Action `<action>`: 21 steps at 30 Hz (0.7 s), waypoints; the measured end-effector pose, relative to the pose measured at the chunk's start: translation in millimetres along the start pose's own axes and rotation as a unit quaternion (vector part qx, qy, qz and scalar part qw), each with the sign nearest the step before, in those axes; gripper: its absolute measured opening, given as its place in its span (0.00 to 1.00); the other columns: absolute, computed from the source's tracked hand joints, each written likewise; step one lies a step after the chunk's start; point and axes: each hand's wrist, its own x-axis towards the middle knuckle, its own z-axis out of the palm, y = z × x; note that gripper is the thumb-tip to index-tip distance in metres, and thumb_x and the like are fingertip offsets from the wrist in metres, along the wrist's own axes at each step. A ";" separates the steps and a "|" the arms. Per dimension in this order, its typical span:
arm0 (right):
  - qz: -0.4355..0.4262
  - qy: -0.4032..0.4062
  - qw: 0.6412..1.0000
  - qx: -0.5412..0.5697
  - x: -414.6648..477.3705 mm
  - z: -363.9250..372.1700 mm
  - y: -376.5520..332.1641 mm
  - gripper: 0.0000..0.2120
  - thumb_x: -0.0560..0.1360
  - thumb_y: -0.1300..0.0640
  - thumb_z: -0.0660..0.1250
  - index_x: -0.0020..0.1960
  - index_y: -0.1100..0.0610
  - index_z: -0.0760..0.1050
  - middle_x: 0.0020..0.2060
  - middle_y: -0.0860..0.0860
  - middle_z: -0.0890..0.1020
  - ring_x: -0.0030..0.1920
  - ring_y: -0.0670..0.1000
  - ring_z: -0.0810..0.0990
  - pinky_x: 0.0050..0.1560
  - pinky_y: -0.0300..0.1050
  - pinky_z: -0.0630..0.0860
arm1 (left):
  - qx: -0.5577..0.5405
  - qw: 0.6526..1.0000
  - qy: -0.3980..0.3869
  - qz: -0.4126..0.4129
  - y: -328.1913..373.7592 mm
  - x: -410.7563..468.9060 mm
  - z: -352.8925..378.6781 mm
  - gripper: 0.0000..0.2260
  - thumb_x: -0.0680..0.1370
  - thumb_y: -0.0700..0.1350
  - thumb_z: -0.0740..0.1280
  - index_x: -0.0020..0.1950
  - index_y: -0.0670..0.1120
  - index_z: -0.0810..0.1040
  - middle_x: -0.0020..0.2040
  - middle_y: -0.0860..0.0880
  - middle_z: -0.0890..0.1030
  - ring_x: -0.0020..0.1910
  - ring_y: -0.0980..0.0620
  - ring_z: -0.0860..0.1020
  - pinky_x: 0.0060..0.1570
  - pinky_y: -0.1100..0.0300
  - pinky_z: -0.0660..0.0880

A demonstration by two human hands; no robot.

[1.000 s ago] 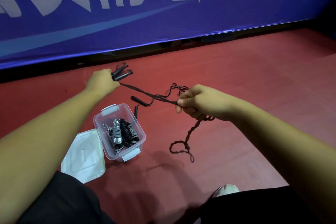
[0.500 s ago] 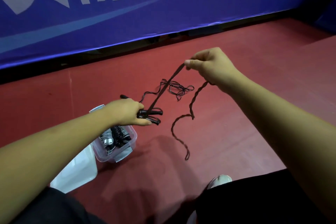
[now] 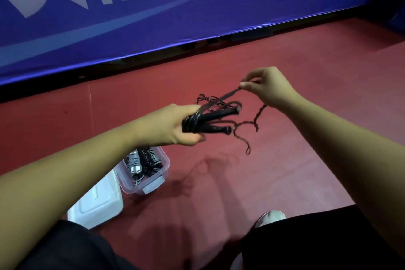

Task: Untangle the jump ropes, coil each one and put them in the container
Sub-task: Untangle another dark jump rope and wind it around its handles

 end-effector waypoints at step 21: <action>-0.037 -0.260 0.964 0.031 -45.7 18.3 -70.8 0.08 0.78 0.52 0.71 0.46 0.56 0.84 0.17 0.40 0.70 0.20 0.42 0.67 0.24 0.30 0.61 | -0.234 0.922 0.214 -0.220 -68.2 -0.4 -50.1 0.13 0.73 0.45 0.76 0.52 0.46 0.74 0.30 0.48 0.69 0.26 0.53 0.63 0.25 0.64 0.59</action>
